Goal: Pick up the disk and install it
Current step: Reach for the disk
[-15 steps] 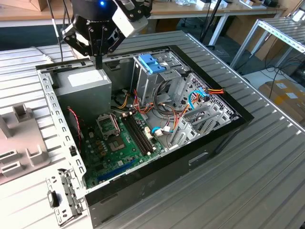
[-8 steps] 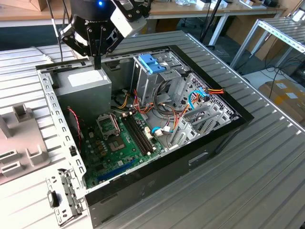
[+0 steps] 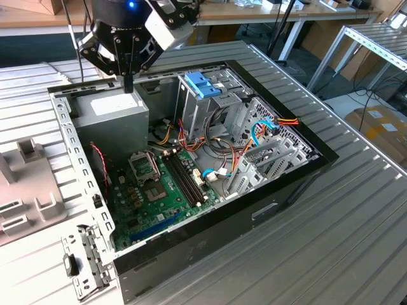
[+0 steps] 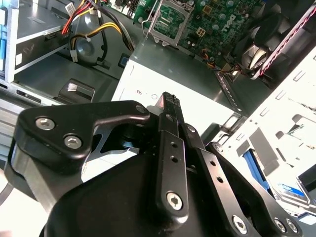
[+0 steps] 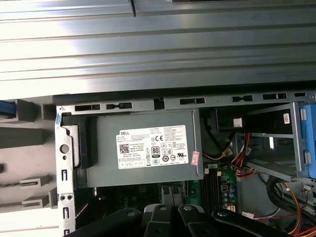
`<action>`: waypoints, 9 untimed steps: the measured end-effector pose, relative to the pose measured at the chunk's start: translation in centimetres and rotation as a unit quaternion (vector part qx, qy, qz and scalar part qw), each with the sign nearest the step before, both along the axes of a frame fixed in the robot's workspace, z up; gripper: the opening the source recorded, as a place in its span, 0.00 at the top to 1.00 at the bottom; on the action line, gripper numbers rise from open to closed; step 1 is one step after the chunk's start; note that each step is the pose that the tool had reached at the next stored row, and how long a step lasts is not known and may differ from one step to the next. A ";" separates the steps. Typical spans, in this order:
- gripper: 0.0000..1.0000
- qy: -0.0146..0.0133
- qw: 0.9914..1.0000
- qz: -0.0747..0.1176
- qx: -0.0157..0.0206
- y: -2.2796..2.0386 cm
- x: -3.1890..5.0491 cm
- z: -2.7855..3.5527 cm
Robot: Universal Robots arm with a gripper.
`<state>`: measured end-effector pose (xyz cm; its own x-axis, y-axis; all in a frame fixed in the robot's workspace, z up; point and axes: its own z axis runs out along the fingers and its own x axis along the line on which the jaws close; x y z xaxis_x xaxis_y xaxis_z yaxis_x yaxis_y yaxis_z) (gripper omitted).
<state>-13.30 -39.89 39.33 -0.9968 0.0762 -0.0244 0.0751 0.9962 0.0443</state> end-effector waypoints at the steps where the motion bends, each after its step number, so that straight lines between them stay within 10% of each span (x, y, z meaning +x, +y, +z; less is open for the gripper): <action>1: 0.89 0.000 1.000 0.000 0.000 0.00 -0.02 0.00; 9: 0.89 0.000 1.000 0.000 0.000 0.00 -0.22 0.00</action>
<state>-13.52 -39.89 39.33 -0.9968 0.0762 -0.0245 0.0751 0.9962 0.0443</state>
